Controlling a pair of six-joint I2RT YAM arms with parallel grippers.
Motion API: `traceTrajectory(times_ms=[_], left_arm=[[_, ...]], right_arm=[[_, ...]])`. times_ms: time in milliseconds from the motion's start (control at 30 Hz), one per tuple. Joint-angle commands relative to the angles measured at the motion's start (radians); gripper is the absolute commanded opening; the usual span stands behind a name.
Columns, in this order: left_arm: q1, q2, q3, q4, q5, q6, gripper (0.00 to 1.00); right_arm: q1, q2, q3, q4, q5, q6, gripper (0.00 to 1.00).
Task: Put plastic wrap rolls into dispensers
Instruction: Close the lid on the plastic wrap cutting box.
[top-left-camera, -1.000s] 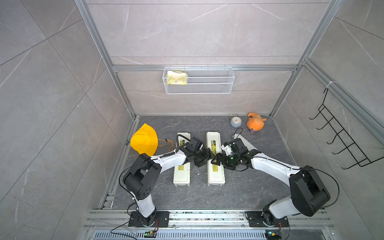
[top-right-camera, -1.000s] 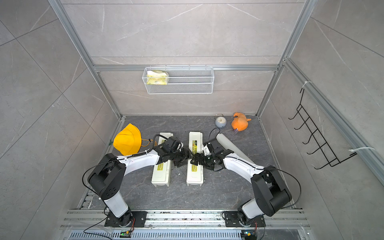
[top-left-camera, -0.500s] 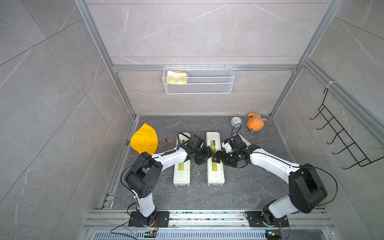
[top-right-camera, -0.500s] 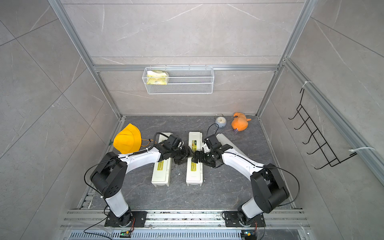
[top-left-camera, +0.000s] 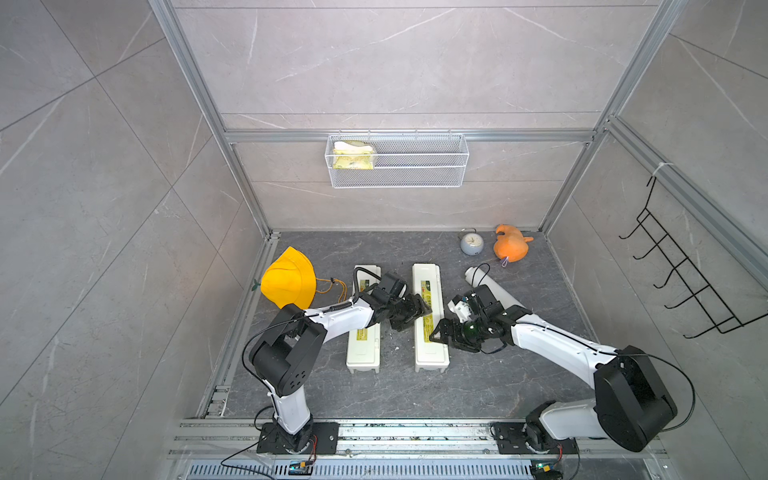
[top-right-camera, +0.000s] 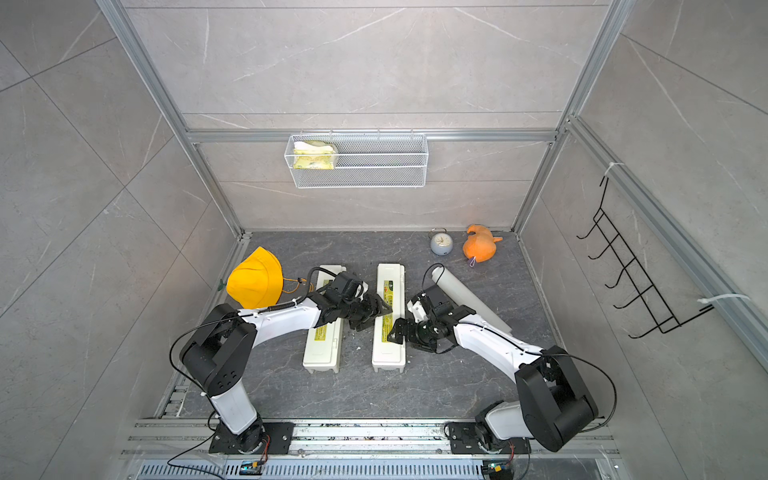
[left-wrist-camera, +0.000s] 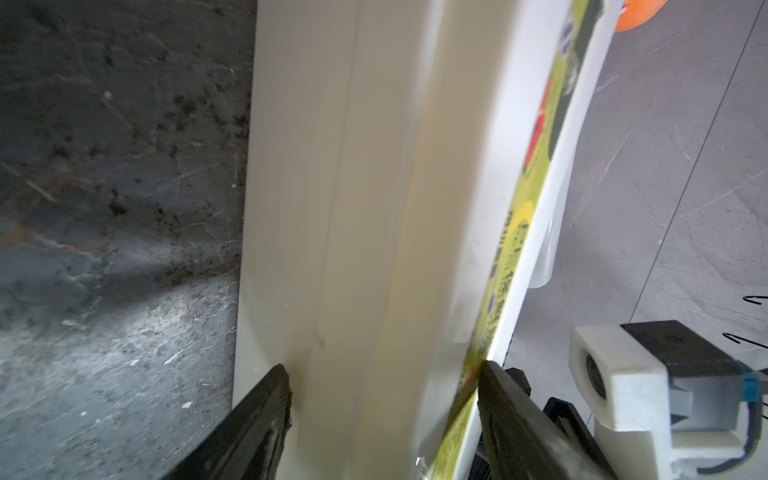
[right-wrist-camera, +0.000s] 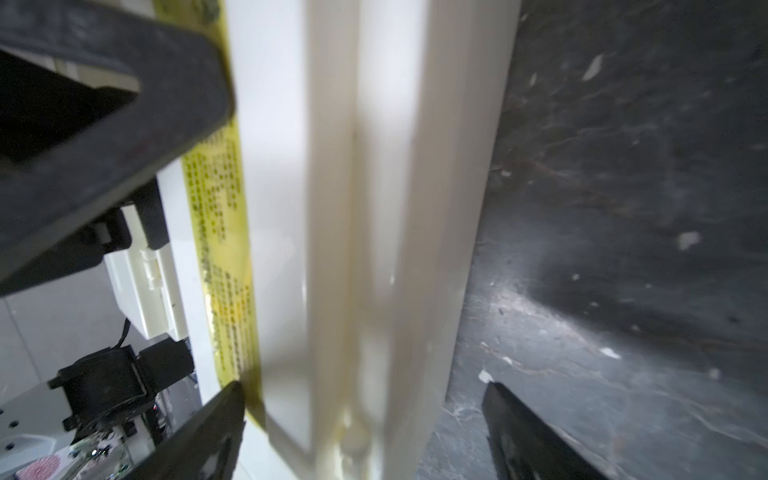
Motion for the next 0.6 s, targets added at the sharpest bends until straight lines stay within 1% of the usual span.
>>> traceTrajectory(times_ms=[0,167,233,267,433,567], left_arm=[[-0.007,0.023,-0.042,-0.033,0.015,0.000,0.72],[-0.007,-0.047,-0.107,0.000,0.043,-0.011,0.76],[-0.007,-0.085,-0.144,0.023,0.065,-0.014,0.79],[-0.007,-0.101,-0.159,0.035,0.076,-0.017,0.79],[-0.009,-0.193,-0.238,0.058,0.116,-0.036,0.80],[-0.011,-0.243,-0.296,0.062,0.128,-0.050,0.77]], right_arm=[[0.008,0.038,-0.053,0.076,-0.025,0.057,0.81],[0.009,0.080,-0.081,0.108,-0.003,0.071,0.73],[0.009,0.084,-0.085,0.108,0.009,0.074,0.67],[0.007,0.085,-0.087,0.109,0.011,0.075,0.66],[0.006,0.087,-0.092,0.108,0.013,0.076,0.67],[0.008,0.095,-0.082,0.099,0.020,0.068,0.69]])
